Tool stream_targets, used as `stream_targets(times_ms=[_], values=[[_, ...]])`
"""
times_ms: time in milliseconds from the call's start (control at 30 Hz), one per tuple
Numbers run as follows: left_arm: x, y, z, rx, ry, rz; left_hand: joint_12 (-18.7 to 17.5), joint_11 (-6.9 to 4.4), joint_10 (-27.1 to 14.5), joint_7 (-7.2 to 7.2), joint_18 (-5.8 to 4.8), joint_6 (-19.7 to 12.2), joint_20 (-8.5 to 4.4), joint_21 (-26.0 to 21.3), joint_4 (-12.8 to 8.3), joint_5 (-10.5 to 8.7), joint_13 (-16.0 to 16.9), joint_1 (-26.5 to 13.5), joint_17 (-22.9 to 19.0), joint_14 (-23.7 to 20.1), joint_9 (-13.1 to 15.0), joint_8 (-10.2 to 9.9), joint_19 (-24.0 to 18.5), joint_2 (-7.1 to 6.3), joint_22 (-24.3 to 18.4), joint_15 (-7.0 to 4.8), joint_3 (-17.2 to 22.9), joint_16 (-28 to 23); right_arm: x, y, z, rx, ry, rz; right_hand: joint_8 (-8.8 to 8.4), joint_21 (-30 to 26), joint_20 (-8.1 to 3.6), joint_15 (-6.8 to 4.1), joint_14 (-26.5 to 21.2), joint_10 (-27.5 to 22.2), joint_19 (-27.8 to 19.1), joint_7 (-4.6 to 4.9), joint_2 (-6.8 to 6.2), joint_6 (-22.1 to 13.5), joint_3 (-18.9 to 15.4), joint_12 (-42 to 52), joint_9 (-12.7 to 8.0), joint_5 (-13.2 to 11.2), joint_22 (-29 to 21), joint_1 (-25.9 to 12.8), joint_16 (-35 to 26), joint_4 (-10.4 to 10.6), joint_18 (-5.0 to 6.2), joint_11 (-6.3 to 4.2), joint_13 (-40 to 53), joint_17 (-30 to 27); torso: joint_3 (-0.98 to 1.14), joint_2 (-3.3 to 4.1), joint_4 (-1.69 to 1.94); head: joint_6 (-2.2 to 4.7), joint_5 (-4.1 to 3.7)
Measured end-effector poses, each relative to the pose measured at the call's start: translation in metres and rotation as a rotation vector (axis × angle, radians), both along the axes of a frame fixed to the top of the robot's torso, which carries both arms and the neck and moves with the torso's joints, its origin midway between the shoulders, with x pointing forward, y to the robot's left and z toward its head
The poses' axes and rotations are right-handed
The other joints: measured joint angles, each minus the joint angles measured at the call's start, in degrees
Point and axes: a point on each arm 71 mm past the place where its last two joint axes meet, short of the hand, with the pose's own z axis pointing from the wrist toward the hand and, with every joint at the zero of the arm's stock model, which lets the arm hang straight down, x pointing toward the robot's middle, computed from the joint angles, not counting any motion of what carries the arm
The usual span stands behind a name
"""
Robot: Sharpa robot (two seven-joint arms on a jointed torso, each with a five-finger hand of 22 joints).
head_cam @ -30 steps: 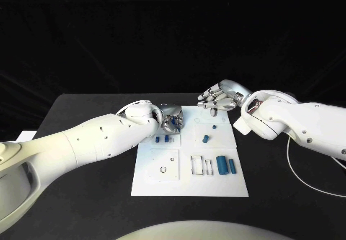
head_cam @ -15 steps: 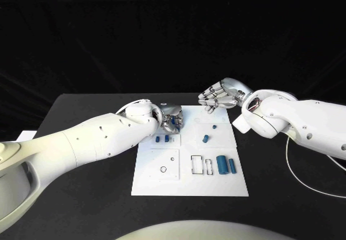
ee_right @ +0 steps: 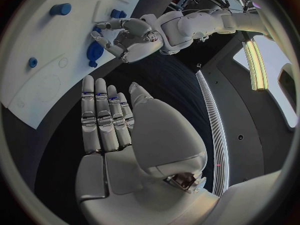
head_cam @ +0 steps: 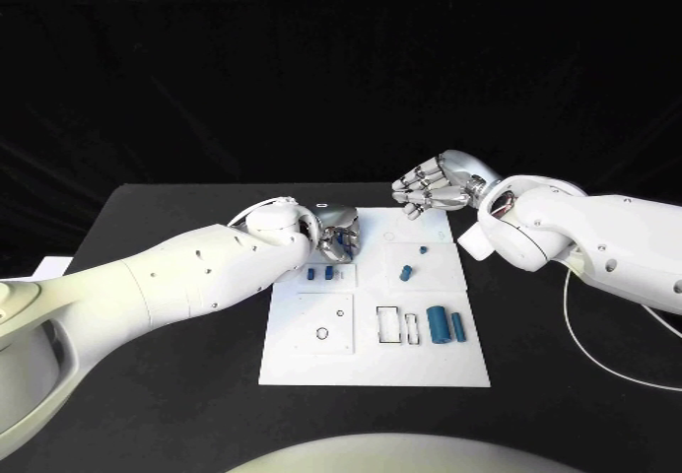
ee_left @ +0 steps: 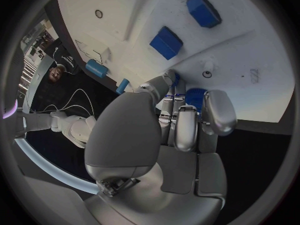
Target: Assemble the parts on the task board
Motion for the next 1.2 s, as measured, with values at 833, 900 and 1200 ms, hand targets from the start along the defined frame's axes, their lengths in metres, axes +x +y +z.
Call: stream_targets(times_ms=[833, 900, 1200], values=[[-0.005, 0.044, 0.029, -0.069, -0.041, 0.046, -0.06, 0.50, 0.49, -0.36, -0.91, 0.87, -0.20, 1.07, -1.55, -0.29, 0.00, -0.67, -0.09, 0.00, 0.26, 0.00, 0.20, 0.67, -0.02, 0.00, 1.54, 0.22, 0.004, -0.011, 0.002, 0.068, -0.020, -0.040, -0.90, -2.20, -0.03, 0.00, 0.00, 0.97, 1.60, 0.30, -0.60, 0.37, 2.66, -2.07, 0.01, 0.00, -1.94, -0.61, 0.00, -1.10, 0.00, 0.17, -0.01, -3.03, 0.07, -0.08, 0.12, 0.46, 0.12], [-0.004, 0.049, 0.029, -0.070, -0.036, 0.056, -0.07, 0.50, 0.49, -0.36, -0.91, 0.87, -0.20, 1.29, -1.55, -0.30, 0.00, -0.67, -0.08, 0.00, 0.26, 0.00, 0.20, 0.67, -0.02, 0.00, 1.54, 0.22, 0.005, -0.012, 0.002, 0.070, -0.022, -0.043, -1.11, -2.20, -0.02, 0.00, 0.00, 0.97, 1.60, 0.38, -0.59, 0.46, 2.68, -2.07, 0.01, 0.00, -1.95, -0.61, 0.00, -1.12, 0.00, 0.17, -0.01, -3.09, 0.07, -0.08, 0.13, 0.48, 0.12], [-0.002, 0.061, 0.028, -0.070, -0.015, 0.086, -0.26, 0.50, 0.49, -0.57, -0.91, 1.08, -0.20, 1.29, -1.55, -0.49, 0.00, -0.68, -0.08, 0.00, 0.25, -0.01, 0.20, 0.65, -0.02, 0.00, 1.54, 0.22, 0.006, -0.013, 0.002, 0.077, -0.024, -0.049, -1.11, -2.54, -0.02, 0.00, 0.00, 1.18, 1.60, 0.33, -0.82, 0.51, 3.00, -2.42, 0.01, 0.00, -2.15, -0.84, 0.00, -1.12, 0.00, -0.04, -0.01, -3.36, 0.00, -0.04, 0.16, 0.51, 0.16]])
